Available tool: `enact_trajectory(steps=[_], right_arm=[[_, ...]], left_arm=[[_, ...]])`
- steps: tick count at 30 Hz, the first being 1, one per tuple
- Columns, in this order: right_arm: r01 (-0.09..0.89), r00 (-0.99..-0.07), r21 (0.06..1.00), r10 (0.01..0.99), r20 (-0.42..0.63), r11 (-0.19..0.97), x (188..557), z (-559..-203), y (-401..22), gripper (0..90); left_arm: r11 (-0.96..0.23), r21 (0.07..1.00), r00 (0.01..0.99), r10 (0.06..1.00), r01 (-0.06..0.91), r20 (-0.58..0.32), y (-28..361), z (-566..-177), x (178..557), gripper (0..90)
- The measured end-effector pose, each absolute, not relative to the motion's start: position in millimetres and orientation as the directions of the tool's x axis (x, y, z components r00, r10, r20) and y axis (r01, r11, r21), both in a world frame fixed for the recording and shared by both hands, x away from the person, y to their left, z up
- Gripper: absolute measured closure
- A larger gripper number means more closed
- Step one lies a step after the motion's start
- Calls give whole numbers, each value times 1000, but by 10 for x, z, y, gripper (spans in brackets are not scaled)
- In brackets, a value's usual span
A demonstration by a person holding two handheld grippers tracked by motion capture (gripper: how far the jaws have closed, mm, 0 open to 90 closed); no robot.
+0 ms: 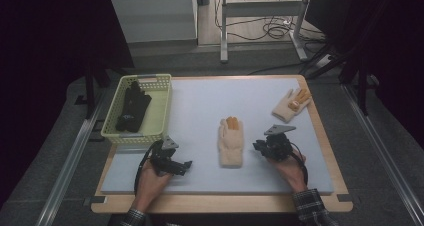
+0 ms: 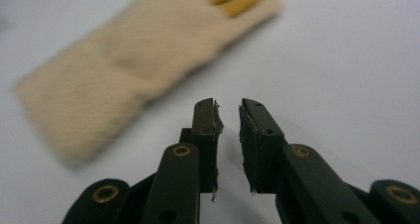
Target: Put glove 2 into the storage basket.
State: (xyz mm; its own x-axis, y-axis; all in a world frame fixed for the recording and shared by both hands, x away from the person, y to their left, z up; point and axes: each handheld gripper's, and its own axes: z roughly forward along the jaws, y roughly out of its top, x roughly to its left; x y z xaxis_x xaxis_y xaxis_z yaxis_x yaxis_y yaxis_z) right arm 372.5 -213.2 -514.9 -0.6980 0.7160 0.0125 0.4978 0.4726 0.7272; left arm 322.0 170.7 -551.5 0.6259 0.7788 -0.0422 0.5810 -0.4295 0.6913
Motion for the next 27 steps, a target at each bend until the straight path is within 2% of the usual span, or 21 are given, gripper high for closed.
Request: enact_trajectory(steps=[10,16,19,23,26,27], right_arm=[[549,-536,761,844,5,345,4237,-4956,-2693,726],[566,-456,765,890,-18,306,4544,-4931,-2887,653],[575,-440,766,898,-8,288,4681,-4947,-2904,569],[580,-420,761,907,-27,291,4875,-5007,-2857,507],[591,-411,743,910,-57,314,4971,-5080,-2824,510],[597,-410,728,908,-85,337,4996,-5124,-2805,570]], left_arm=[[-429,691,626,779,581,-43,1707,-5516,3222,1],[-427,692,625,780,582,-44,1706,-5517,3222,1],[-429,691,626,779,582,-43,1707,-5516,3222,1],[-429,691,626,779,582,-43,1707,-5516,3222,1],[-429,691,626,779,581,-43,1708,-5515,3222,1],[-429,691,626,779,582,-43,1708,-5516,3222,1]])
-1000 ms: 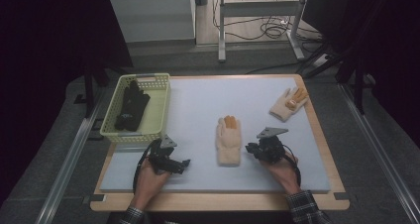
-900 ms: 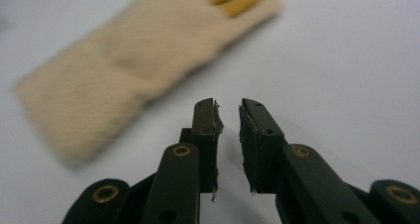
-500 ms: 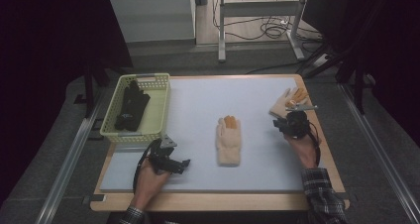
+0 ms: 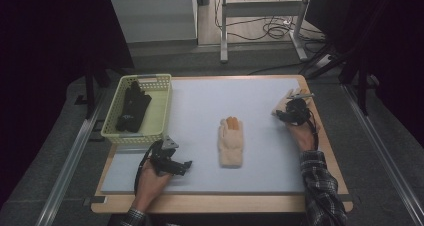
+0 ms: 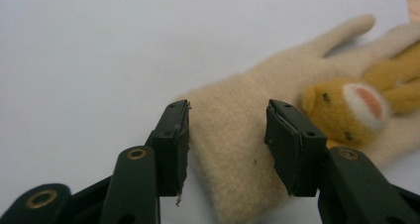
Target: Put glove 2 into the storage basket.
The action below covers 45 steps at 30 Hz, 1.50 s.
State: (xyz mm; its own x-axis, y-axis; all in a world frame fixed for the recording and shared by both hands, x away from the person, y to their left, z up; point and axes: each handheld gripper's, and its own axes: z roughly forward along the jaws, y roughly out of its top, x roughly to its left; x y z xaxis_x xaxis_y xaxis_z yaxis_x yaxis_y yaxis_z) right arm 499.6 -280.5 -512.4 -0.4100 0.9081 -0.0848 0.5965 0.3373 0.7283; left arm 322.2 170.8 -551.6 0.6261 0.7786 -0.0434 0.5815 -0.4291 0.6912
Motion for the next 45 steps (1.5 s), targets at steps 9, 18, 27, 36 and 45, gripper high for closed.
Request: enact_trajectory(steps=[9,18,27,36,45], right_arm=[[582,-445,722,889,-104,375,4812,-4945,-2771,800],[548,-478,753,875,-74,363,4533,-4634,-2735,527],[603,-400,732,914,-65,316,4756,-4942,-2957,390],[594,-384,737,919,-90,321,4904,-5192,-2933,426],[579,-387,749,917,-95,322,4820,-5107,-2911,606]], left_arm=[[-434,689,628,777,581,-41,1711,-5514,3223,1],[-434,689,628,777,581,-40,1710,-5514,3223,1],[-434,689,628,777,581,-40,1710,-5514,3223,1],[-432,690,627,778,581,-42,1709,-5515,3223,1],[-432,690,627,778,581,-42,1709,-5515,3223,1]])
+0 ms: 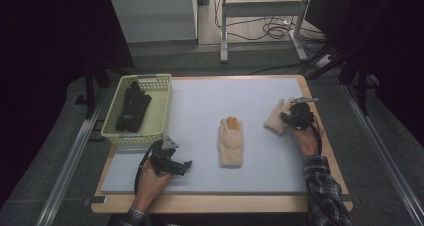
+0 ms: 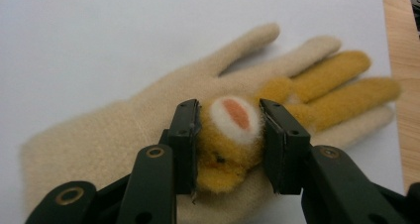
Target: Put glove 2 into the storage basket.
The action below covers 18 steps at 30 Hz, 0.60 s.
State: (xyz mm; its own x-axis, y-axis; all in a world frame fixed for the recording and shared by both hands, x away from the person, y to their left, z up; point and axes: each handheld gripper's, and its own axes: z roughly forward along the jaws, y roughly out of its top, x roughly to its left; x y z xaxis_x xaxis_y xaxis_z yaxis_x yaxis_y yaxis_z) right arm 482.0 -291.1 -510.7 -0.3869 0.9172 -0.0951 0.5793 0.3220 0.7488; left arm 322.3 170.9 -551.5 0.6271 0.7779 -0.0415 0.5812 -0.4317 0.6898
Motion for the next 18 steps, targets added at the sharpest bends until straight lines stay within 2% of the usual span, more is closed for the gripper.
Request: enact_trajectory(steps=[3,9,18], right_arm=[[566,-395,768,916,-66,300,4757,-4999,-2923,605],[527,-452,784,889,-68,328,4563,-4772,-2842,605],[463,-578,810,815,-32,360,4251,-4481,-2575,604]], left_arm=[[-435,688,629,777,581,-40,1711,-5514,3223,1],[-434,689,628,777,581,-40,1710,-5514,3223,1],[-429,691,626,779,581,-43,1707,-5516,3222,1]])
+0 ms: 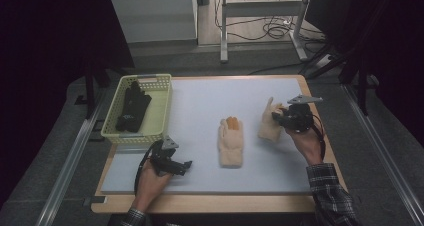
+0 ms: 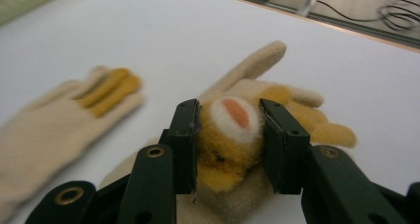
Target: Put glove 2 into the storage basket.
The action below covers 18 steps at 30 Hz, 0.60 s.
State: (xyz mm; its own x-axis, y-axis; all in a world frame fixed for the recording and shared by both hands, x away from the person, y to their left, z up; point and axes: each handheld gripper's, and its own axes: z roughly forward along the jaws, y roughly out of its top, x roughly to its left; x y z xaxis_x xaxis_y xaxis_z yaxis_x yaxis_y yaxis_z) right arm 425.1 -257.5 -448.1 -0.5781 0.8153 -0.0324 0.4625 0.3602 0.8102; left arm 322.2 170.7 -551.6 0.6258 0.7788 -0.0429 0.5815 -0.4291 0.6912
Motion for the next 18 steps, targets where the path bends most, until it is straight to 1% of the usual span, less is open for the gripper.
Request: enact_trajectory(steps=[6,18], right_arm=[[415,-674,820,739,-14,394,4072,-4403,-2326,604],[355,-801,821,598,20,447,3870,-4444,-1733,603]], left_arm=[[-428,692,625,779,581,-43,1706,-5516,3222,1],[-431,692,627,778,580,-40,1708,-5516,3223,1]])
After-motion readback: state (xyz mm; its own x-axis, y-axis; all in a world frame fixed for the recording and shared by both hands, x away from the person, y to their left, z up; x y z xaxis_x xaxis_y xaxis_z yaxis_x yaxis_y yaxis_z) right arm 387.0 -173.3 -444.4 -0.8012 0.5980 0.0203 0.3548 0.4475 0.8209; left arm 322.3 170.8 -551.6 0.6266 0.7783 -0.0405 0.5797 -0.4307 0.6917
